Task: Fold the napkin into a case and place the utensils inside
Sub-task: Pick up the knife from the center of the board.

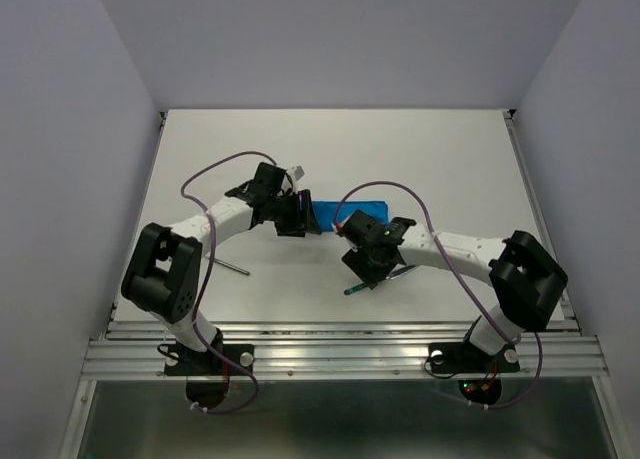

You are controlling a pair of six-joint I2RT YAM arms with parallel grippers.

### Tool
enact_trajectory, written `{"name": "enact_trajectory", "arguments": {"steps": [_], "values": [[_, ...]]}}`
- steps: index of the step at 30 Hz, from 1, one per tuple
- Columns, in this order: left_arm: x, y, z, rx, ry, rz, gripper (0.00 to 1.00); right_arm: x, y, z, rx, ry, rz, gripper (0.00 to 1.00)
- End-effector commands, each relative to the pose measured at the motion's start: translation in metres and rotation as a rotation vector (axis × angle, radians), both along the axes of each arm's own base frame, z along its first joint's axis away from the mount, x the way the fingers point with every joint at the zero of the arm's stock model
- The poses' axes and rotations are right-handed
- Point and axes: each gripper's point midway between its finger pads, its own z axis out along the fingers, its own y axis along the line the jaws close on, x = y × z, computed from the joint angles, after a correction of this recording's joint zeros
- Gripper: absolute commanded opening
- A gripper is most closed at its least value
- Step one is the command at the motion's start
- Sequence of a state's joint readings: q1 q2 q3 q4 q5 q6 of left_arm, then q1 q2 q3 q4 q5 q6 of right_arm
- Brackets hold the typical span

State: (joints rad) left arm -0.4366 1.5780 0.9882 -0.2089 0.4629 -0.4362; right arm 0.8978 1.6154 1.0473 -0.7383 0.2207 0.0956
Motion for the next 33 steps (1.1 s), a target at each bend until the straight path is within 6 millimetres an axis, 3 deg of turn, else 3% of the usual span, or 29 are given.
{"name": "enact_trajectory", "arguments": {"steps": [1, 5, 11, 15, 23, 27, 33], "values": [[0.006, -0.022, 0.005, -0.065, -0.008, -0.056, 0.61, 0.004, 0.014, 0.015, 0.116, -0.077, 0.15, 0.68], [0.008, -0.025, -0.015, -0.046, 0.037, -0.072, 0.61, 0.006, 0.015, 0.03, 0.16, -0.138, 0.205, 0.71], [0.022, -0.023, -0.028, -0.012, 0.041, -0.023, 0.6, 0.001, 0.006, 0.011, 0.077, -0.08, 0.261, 0.7], [0.033, -0.014, -0.031, 0.016, 0.037, 0.021, 0.6, 0.002, 0.013, 0.009, 0.102, -0.08, 0.292, 0.7], [0.071, 0.007, -0.028, 0.048, 0.006, 0.107, 0.6, -0.009, 0.016, -0.016, 0.083, 0.012, 0.359, 0.67], [0.082, 0.012, -0.025, 0.06, -0.001, 0.121, 0.59, -0.013, 0.011, -0.033, 0.039, 0.055, 0.377, 0.65], [0.097, 0.014, -0.023, 0.062, -0.012, 0.138, 0.59, -0.015, 0.016, -0.039, 0.052, 0.086, 0.387, 0.61]]}}
